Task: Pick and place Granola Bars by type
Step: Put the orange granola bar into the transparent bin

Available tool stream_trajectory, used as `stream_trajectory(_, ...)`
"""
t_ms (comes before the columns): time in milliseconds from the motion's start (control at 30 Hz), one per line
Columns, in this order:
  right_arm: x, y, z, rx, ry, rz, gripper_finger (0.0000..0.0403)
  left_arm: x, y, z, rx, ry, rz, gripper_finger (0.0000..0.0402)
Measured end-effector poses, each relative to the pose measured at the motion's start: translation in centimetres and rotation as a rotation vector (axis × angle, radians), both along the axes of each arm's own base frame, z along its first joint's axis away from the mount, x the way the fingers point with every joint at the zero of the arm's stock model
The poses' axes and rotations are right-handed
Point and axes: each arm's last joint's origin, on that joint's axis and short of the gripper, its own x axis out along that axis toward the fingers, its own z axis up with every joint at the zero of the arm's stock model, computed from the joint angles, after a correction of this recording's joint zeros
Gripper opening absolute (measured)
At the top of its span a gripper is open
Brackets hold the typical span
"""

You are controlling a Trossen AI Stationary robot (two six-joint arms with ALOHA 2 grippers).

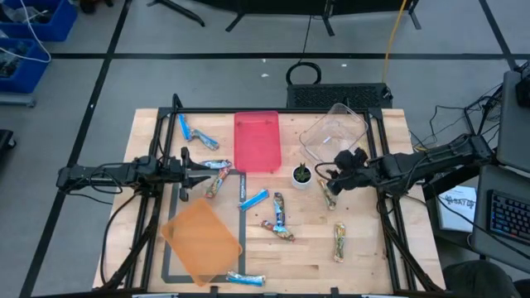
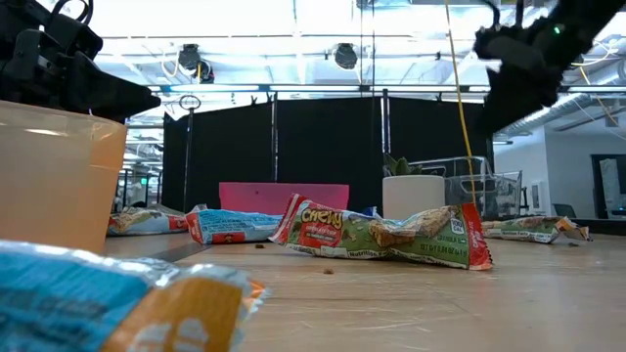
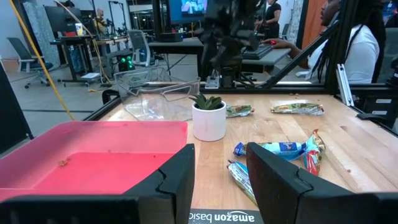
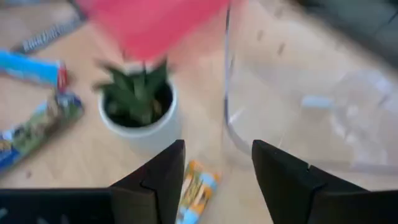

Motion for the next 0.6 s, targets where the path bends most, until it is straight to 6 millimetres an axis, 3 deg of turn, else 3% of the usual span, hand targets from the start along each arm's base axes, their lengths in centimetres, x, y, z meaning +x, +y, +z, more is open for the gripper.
stream_trajectory(300,-1.0,0.2,-3.2,0.215,0.047,-0.086,0.0247,0.0,0.0,0.0,0.0,0.0,0.0,0.0148)
stream_trajectory(600,-1.1,0.7,-4.8,0.404,0.032,-0.096,0.0259,0.0,0.0,0.0,0.0,0.0,0.0,0.0147)
